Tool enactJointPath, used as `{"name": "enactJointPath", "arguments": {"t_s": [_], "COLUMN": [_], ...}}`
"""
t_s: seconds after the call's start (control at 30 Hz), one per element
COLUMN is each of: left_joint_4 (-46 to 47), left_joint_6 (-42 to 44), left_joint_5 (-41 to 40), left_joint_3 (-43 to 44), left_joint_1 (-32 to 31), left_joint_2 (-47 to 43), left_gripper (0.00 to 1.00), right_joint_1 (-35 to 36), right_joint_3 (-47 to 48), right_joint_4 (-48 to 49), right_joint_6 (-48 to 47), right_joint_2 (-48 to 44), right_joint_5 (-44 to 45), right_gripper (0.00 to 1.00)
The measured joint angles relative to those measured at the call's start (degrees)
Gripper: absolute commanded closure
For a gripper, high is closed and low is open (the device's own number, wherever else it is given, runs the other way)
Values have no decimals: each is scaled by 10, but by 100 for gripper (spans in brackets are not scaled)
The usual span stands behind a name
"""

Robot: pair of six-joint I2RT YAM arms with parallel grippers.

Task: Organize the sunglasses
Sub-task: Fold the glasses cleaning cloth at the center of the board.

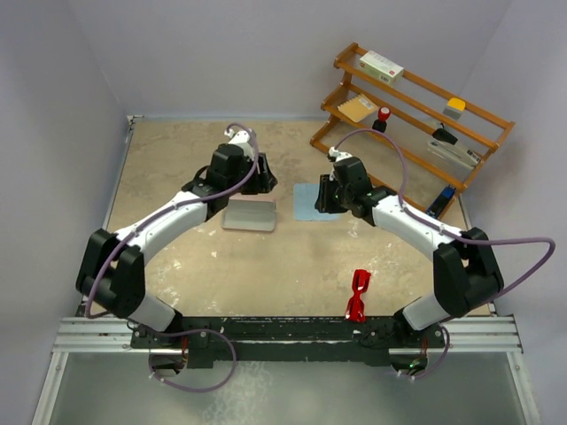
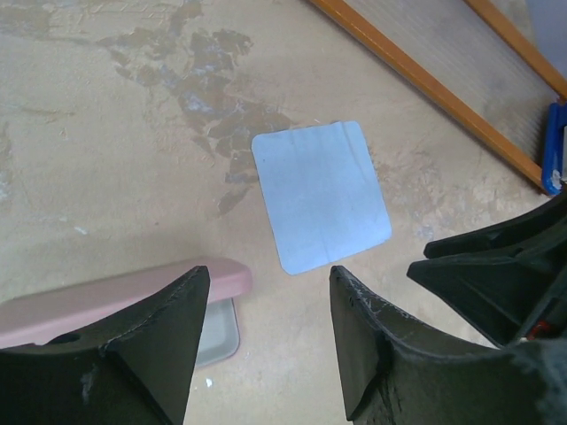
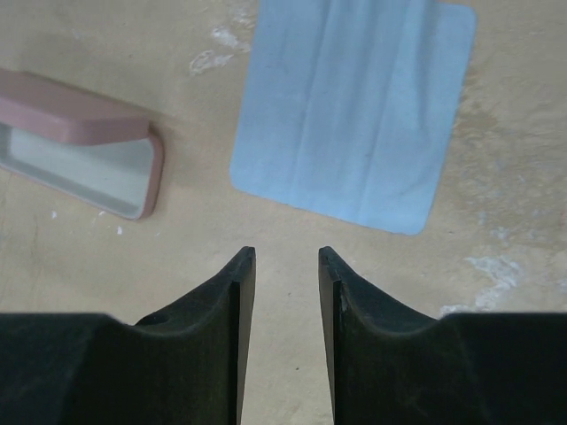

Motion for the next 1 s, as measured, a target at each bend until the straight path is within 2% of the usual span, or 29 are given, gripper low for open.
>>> {"name": "enactJointPath", "arguments": {"t_s": [0.23,0.4,0.6,1.0], "left_joint_4": [3,9,-3,-40], "left_joint_6": [21,35,54,96], "left_joint_5": [-2,0,8,26], "left_joint_3": [71,120,178,271], "left_joint_1": [-17,-19,-19,-21], "left_joint_2": [98,164,245,344], "left_gripper": [46,47,46,49], "right_joint_1": [-26,-39,-60,-85], "right_joint_3": [12,49,91,157], "right_joint_4": [-5,-10,-13,-27], "right_joint_6": [-1,-2,-2,-11], "right_joint_2": [14,54,110,171], "right_joint_5": [14,22,23,21], "right_gripper": [65,68,67,67]}}
